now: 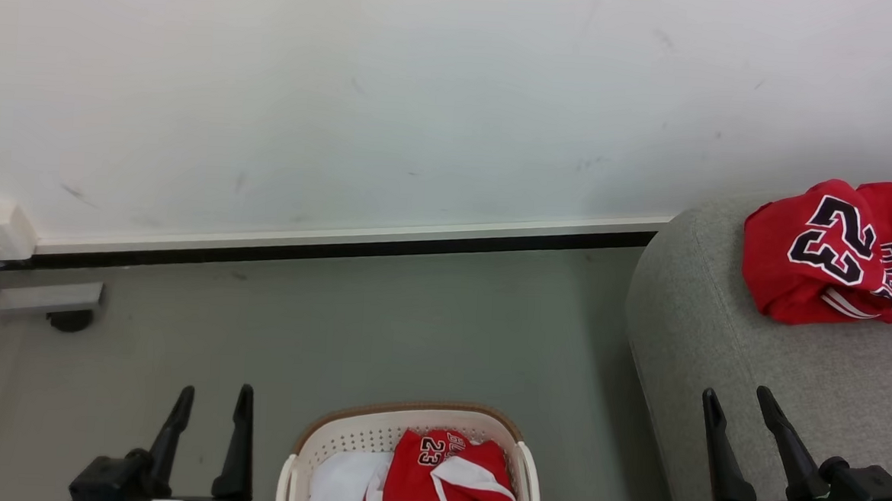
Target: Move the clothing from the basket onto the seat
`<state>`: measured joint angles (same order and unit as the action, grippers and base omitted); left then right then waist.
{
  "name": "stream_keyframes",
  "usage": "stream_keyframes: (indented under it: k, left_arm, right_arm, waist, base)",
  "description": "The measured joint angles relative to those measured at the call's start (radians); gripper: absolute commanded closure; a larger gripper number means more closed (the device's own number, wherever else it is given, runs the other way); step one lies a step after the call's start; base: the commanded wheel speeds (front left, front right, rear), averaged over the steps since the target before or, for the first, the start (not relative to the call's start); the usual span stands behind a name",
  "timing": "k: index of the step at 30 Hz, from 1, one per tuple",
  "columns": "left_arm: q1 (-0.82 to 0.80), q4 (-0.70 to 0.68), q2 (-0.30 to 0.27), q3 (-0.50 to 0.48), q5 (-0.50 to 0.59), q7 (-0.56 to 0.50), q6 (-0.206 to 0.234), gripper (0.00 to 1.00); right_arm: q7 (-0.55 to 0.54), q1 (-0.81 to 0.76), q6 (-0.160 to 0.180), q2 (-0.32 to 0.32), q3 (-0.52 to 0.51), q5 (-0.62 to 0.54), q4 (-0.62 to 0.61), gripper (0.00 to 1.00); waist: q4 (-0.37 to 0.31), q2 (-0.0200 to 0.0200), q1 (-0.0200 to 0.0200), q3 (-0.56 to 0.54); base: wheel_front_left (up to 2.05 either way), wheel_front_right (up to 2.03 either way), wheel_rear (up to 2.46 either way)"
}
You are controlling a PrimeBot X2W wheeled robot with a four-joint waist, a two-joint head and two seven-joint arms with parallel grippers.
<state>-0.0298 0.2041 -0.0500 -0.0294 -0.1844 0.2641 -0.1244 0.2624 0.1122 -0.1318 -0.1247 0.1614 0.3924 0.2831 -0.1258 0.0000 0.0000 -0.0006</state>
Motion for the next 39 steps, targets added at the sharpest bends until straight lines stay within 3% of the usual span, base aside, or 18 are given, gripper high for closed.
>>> stream_keyframes:
  k: [13, 23, 33, 39]
  left_arm:
    - [-0.04, -0.001, 0.0, 0.02, 0.018, 0.0, -0.003, 0.0]
    - [-0.147, 0.038, -0.025, 0.113, 0.025, 0.0, -0.005, 0.0]
    - [-0.307, 0.262, -0.098, 0.225, -0.007, -0.001, -0.005, 0.0]
    - [-0.425, 0.416, -0.156, 0.327, -0.012, -0.056, -0.006, 0.0]
  right_arm:
    - [0.0, 0.068, 0.0, -0.003, -0.009, -0.011, 0.036, 0.0]
    - [0.0, 0.147, 0.0, -0.006, -0.058, -0.032, 0.03, 0.0]
    - [0.0, 0.22, 0.0, 0.019, -0.091, -0.019, 0.004, 0.0]
    - [0.0, 0.268, 0.0, 0.041, -0.098, -0.013, -0.025, 0.0]
  waist:
    - [-0.031, 0.0, 0.0, 0.064]
    - [-0.07, 0.0, 0.0001, 0.176]
    - [-0.12, 0.0, 0.0002, 0.317]
    - [-0.153, 0.0, 0.0002, 0.411]
  base:
    - [0.0, 0.0, 0.0]
    - [0.0, 0.0, 0.0]
    - [0.0, 0.0, 0.0]
    - [0.0, 0.0, 0.0]
